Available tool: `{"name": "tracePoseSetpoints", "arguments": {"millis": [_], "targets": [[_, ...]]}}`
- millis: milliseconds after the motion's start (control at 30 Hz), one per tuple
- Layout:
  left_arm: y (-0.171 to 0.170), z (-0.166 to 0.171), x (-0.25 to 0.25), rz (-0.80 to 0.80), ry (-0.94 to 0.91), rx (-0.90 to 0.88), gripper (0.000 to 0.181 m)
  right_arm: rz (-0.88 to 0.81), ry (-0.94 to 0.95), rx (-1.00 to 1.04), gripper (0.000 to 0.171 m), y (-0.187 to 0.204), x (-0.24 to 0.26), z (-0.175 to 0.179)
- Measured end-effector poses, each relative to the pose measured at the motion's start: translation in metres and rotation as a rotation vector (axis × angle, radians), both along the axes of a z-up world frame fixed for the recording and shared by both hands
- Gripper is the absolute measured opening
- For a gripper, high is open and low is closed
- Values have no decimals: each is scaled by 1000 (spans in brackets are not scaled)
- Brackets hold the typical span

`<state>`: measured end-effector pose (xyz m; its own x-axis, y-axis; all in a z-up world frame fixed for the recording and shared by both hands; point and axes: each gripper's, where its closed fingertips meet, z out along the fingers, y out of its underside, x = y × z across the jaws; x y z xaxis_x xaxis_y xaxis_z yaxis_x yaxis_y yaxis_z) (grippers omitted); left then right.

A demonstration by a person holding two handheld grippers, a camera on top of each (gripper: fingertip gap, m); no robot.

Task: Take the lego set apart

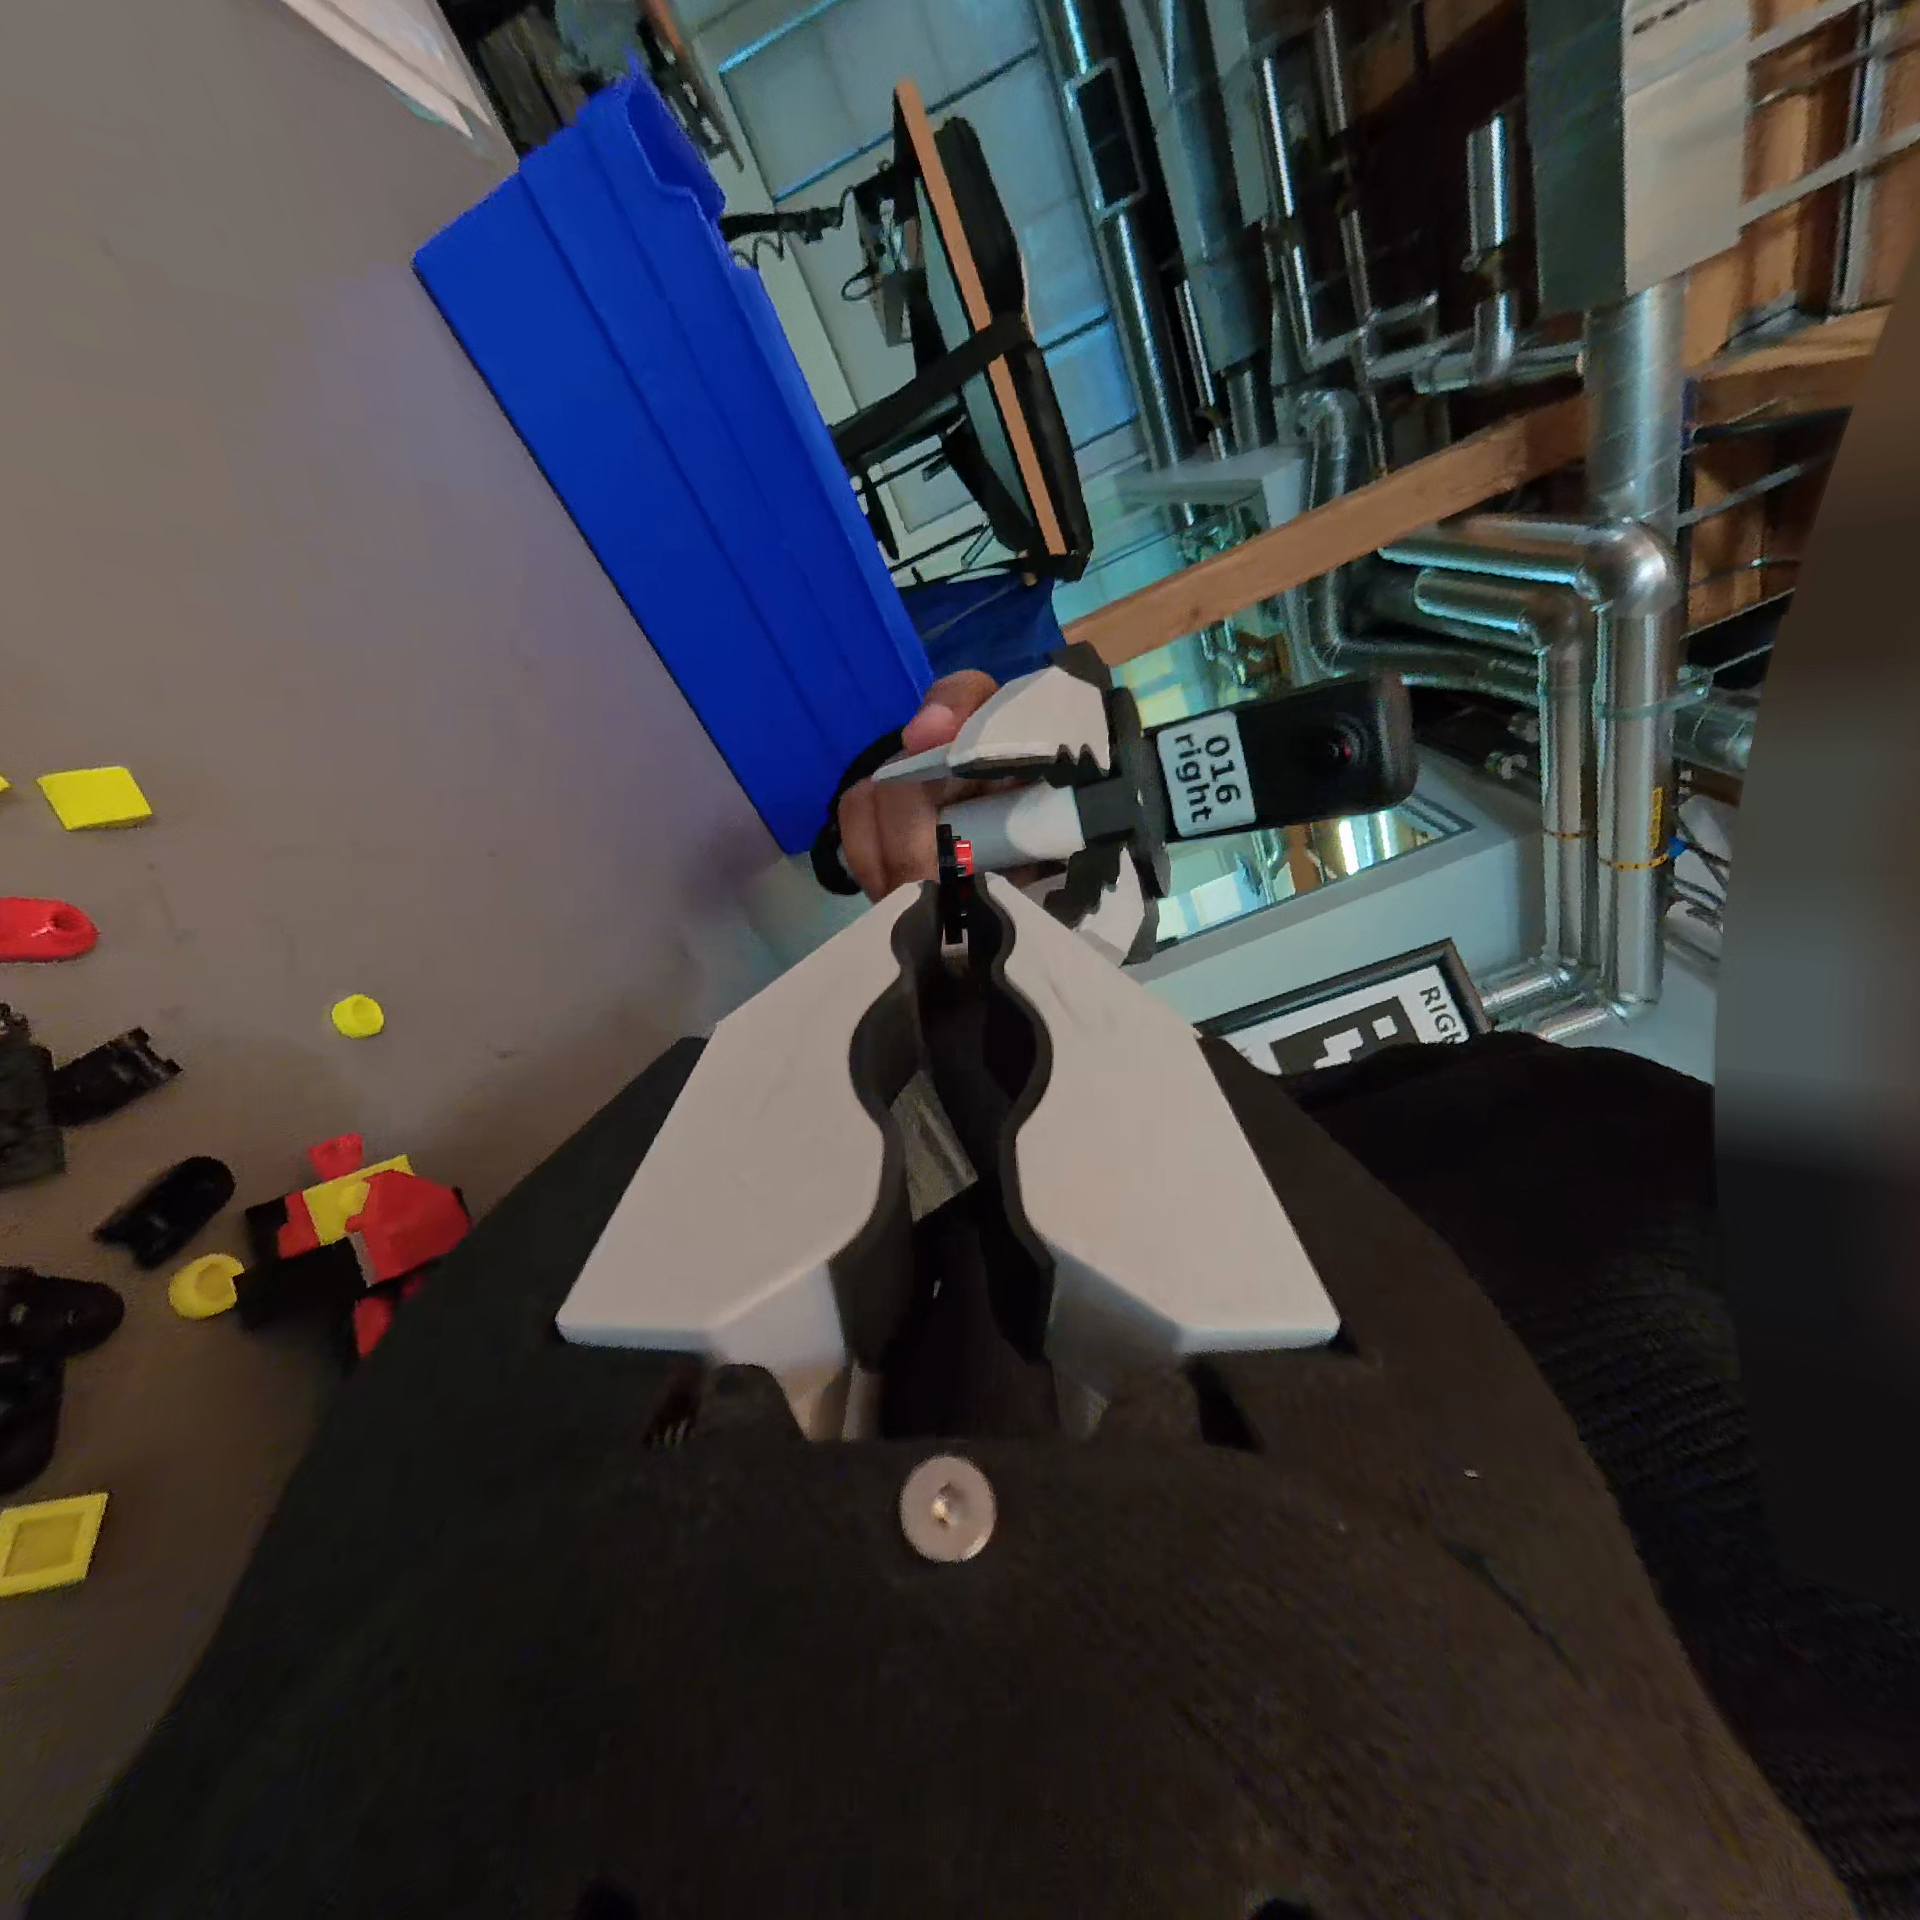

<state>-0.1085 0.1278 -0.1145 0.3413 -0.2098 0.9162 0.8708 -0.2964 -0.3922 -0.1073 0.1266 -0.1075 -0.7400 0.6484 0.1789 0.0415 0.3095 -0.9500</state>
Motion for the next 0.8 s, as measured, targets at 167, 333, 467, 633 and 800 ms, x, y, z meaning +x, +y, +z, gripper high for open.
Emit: {"name": "tracePoseSetpoints", "arguments": {"millis": [167,333,467,633,800], "targets": [[0,-4,14,-73,33,-23,1,74,-40,42,26,-3,11,-6],[-2,1,21,-123,-2,0,1,107,-15,72,14,-8,18,-1],[-3,3,27,-159,-6,7,2,119,-9,97,14,-13,21,-4],[-3,6,28,-173,-34,37,2,120,-9,96,14,-13,22,0],[-5,15,27,-185,-108,95,2,103,19,34,14,-16,21,11]]}}
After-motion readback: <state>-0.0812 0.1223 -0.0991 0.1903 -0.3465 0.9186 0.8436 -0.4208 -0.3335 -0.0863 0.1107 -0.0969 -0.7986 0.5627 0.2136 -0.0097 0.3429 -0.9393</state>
